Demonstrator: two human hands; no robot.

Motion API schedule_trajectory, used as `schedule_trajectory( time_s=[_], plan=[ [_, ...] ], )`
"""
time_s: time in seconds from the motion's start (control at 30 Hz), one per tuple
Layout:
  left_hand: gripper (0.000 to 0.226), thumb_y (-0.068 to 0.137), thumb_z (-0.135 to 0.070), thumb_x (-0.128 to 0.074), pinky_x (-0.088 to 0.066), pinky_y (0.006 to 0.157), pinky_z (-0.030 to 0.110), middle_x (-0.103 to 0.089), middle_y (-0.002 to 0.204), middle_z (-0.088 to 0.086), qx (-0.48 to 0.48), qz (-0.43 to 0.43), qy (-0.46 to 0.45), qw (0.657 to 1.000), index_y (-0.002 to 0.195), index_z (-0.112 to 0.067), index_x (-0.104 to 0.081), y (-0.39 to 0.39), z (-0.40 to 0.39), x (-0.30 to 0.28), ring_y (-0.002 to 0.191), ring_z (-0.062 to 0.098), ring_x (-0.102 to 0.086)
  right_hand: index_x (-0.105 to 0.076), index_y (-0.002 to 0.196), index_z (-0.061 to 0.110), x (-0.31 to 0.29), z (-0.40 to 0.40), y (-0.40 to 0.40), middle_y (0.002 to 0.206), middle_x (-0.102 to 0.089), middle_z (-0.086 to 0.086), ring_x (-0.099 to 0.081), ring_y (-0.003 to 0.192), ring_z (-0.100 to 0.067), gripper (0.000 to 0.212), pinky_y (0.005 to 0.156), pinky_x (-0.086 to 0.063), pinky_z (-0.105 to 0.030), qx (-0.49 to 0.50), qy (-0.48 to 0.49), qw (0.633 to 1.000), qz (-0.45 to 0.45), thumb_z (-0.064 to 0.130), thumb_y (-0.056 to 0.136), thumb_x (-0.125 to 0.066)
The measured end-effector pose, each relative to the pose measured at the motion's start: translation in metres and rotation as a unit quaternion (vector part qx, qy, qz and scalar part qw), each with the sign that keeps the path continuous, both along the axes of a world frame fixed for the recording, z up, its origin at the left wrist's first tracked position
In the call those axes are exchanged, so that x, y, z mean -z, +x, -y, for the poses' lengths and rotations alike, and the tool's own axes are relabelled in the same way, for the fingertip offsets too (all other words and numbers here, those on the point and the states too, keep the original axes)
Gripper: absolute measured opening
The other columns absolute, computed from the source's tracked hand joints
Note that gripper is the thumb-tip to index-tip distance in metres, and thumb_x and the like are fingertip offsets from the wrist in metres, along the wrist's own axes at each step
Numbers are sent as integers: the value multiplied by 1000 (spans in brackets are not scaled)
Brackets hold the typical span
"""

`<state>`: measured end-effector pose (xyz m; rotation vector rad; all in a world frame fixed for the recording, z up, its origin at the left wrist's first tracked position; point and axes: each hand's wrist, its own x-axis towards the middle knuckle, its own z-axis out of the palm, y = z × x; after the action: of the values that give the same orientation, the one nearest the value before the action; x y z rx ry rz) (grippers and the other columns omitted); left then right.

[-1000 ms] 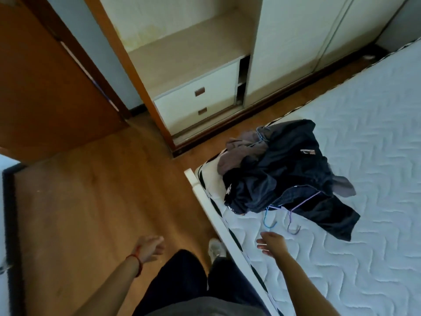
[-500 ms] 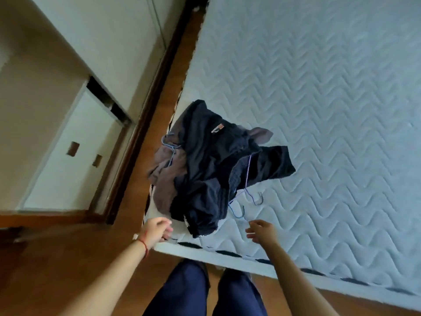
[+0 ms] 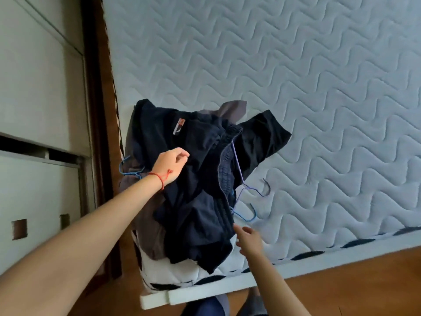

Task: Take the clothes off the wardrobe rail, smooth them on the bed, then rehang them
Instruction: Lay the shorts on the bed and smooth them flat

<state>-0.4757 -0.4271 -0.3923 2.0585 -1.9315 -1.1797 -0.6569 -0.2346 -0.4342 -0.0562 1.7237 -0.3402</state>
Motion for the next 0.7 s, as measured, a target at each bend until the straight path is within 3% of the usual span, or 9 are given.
schedule_trajectory(
  time_s=[0.07, 0.13, 0.23, 0.3, 0.4, 0.47, 0.6, 0.7],
  plan=[
    [22, 90, -10, -51, -42, 92, 27, -68, 106, 13, 56, 15, -27, 998, 107, -8, -65, -15, 28, 16, 99, 26, -62, -57, 105, -6, 7, 1, 6, 100, -61, -27, -59, 85, -32, 54, 72, -48, -37, 60, 48, 996, 53, 42, 82, -64],
    [27, 90, -8, -49, -40, 100, 33, -63, 115, 15, 115, 33, -48, 992, 113, -7, -62, -33, 53, 36, 109, 29, -57, -55, 95, 2, 14, 1, 12, 81, -55, -12, -52, 72, -22, 45, 61, -43, -30, 109, 78, 986, 102, 42, 79, -68],
    [33, 90, -10, -48, -36, 105, 40, -55, 130, 9, 198, 69, -91, 974, 122, -13, -57, -60, 82, 61, 124, 28, -45, -54, 82, 6, 27, 2, 22, 64, -49, -4, -47, 56, -14, 34, 49, -37, -21, 131, 58, 985, 100, 34, 78, -71],
    [37, 91, -13, -48, -33, 107, 42, -46, 141, 2, 245, 102, -118, 957, 128, -18, -53, -77, 96, 75, 133, 24, -36, -57, 77, 6, 32, 2, 26, 64, -54, -3, -51, 56, -13, 28, 45, -39, -17, 137, 44, 986, 81, 29, 77, -73],
    [41, 93, -18, -46, -21, 110, 40, -38, 147, -4, 304, 132, -127, 935, 133, -24, -47, -102, 110, 88, 138, 18, -27, -67, 89, 3, 38, 2, 31, 81, -70, -9, -66, 75, -20, 25, 66, -55, -29, 156, 19, 986, 53, 23, 76, -74],
    [43, 93, -18, -45, -17, 112, 42, -33, 149, -4, 368, 164, -96, 910, 135, -26, -43, -116, 115, 97, 140, 18, -23, -69, 90, 6, 42, 2, 35, 84, -72, -10, -68, 80, -22, 20, 76, -56, -34, 147, 3, 989, 35, 21, 77, -73],
    [51, 92, -12, -42, -10, 115, 49, -24, 153, -3, 451, 226, -44, 862, 140, -26, -32, -129, 116, 110, 141, 21, -17, -68, 83, 10, 41, 2, 37, 72, -69, 0, -64, 71, -12, 12, 60, -48, -19, 114, -35, 993, -15, 22, 80, -69],
    [56, 91, -14, -45, -5, 116, 53, -26, 150, -3, 489, 254, -62, 832, 141, -29, -29, -131, 115, 109, 140, 22, -19, -66, 81, 15, 38, 4, 38, 76, -70, -1, -66, 77, -15, 5, 66, -51, -23, 109, -43, 993, -34, 20, 80, -67]
  ],
)
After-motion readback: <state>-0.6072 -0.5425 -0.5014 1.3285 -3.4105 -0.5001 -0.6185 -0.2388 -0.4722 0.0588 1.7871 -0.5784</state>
